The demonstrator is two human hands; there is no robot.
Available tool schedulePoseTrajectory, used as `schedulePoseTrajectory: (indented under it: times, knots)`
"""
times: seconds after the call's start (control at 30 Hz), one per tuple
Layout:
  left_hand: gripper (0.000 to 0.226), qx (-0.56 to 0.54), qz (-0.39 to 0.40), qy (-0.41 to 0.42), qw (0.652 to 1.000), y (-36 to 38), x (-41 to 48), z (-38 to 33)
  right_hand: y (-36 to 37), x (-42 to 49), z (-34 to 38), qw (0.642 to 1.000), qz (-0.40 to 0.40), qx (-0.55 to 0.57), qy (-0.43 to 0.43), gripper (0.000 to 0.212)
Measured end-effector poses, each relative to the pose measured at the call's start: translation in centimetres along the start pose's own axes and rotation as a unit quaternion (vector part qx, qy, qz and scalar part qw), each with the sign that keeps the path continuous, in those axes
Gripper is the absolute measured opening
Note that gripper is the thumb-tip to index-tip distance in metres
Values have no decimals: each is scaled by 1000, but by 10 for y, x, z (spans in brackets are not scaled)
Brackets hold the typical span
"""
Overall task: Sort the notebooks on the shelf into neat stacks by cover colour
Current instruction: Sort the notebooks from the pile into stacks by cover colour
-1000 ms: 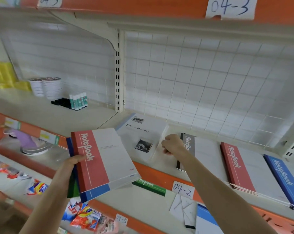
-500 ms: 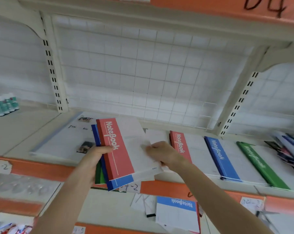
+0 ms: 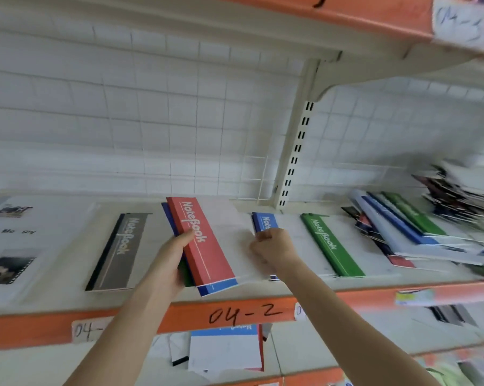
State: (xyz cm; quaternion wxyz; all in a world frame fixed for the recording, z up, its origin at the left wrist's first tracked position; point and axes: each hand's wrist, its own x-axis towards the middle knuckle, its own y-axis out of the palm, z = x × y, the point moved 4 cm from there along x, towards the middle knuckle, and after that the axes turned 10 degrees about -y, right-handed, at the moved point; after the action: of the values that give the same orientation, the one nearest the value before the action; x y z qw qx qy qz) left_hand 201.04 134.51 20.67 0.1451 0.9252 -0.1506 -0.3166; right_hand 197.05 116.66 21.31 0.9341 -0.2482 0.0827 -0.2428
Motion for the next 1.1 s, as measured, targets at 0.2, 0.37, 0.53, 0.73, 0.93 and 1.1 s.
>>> schedulePoseTrajectory:
  times: [0.2,0.37,0.53,0.73,0.93,1.1]
  knots:
    - [27,14,24,8,1000,31,-3,12,-16,4,-20,996,-28,90,7,12]
    - [36,104,-40,80,991,28,-1,14,-19,2,-21,992,-42,122,-17,22]
    - [16,59,-64,61,994,11,-3,15,-16,6,-19,998,-7,57,-35,15]
    - [19,52,-126,115,984,-43,-14,-7,-34,23,-22,996,-72,-3,-53,44]
    - [28,49,-169,80,981,-96,-22,-20,-12,27,-19,953,18,-295,-63,39]
    - [29,55,-143,68,986,-106,-18,-18,16,20,-11,931,42,-356,-74,26]
